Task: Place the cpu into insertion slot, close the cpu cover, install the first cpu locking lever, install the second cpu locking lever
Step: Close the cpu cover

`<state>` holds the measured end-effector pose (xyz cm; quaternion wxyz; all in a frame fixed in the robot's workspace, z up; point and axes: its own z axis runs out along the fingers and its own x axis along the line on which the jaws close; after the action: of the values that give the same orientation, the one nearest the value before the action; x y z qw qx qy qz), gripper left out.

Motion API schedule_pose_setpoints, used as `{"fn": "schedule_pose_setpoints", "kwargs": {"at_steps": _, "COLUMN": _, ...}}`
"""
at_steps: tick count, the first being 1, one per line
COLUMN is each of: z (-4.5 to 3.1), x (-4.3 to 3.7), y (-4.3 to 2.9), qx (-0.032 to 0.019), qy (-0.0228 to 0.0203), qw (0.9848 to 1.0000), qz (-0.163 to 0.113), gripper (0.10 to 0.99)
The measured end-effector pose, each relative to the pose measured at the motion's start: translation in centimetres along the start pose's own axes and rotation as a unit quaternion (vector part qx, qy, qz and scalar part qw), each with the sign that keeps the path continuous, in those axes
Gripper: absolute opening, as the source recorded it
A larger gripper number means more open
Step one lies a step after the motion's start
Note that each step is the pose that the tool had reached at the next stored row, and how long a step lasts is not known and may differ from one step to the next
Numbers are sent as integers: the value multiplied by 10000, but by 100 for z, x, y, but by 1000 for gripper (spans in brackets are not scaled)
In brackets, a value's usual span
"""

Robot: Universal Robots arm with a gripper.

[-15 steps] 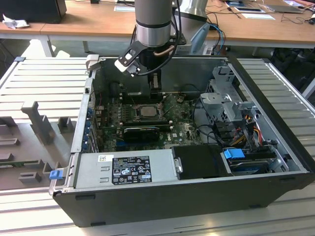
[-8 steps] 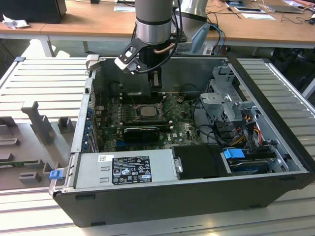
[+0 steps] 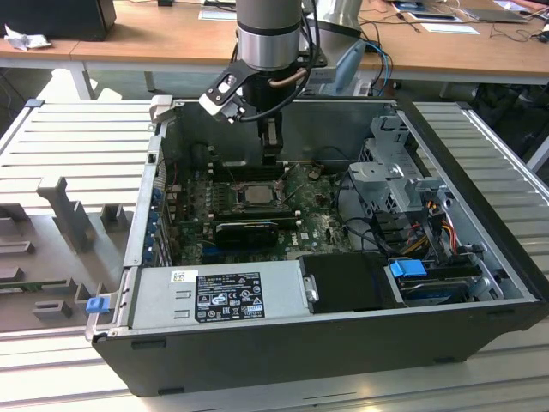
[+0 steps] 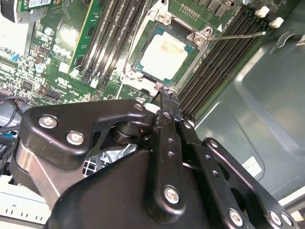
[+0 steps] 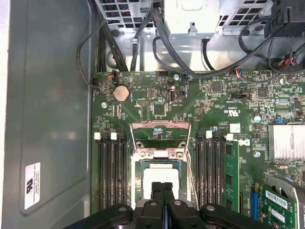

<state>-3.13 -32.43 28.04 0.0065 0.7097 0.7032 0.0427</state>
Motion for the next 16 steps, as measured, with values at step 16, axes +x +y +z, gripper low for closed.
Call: {"fn": "schedule_pose_setpoints", "kwargs": {"at_steps": 16, "z": -133, "x": 7, "y": 9, "qx": 0, "qy": 1, "qw": 10000, "qz": 0, "gripper": 106}}
